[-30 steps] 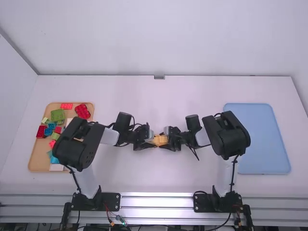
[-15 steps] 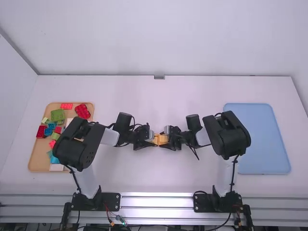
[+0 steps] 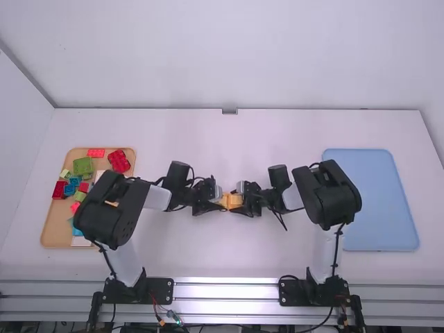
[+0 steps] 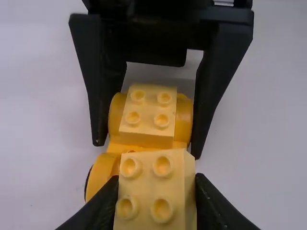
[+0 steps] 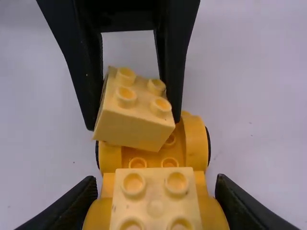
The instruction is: Assemble lego blocks to make yellow taxi
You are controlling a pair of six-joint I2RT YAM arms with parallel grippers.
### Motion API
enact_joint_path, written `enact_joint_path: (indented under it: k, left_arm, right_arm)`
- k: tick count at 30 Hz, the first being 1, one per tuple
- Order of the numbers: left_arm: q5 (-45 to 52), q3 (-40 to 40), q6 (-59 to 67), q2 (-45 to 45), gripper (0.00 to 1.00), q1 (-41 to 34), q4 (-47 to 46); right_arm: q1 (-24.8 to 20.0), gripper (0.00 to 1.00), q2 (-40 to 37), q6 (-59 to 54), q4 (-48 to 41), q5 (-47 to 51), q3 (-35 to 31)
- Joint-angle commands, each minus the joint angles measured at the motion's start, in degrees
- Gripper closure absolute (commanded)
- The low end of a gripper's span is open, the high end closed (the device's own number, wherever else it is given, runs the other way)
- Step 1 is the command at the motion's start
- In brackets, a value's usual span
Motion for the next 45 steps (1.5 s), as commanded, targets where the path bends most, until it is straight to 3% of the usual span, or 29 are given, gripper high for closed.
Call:
enact_joint_path:
  k: [1,11,24,32,35,45]
  left_arm:
    - [-0.9,0.0,-0.8,-2.3,0.76,-0.1,1.3]
    - [-0.6,0.0,-0.8,-2.3,0.71,-0.1,2.9]
    - [-0.9,0.0,-1.4,-1.5,0.71,-1.5,2.9]
    - [-2.0,0.0,-1.4,-1.5,0.63,-1.8,2.9]
    - [-1.8,0.0,-1.4,-1.5,0.69,-1.9,2.9]
    - [-1.7,0.0,-1.3,-1.5,0.67,-2.4,3.0]
  right_arm:
    - [0.1,0.42,0.9,-0.1,-1.4,0.9,-0.6]
    - [0.1,0.42,0.9,-0.3,-1.9,0.6,-0.6]
    - [0.1,0.42,0.9,-0.3,-1.9,0.7,-0.5]
    - [0.1,0.42,0.9,-0.3,-1.9,0.7,-0.6]
    - [0.1,0.42,0.9,-0.3,-1.9,0.6,-0.6]
    - [0.1,0.42,0.9,-0.2,-1.9,0.6,-0.6]
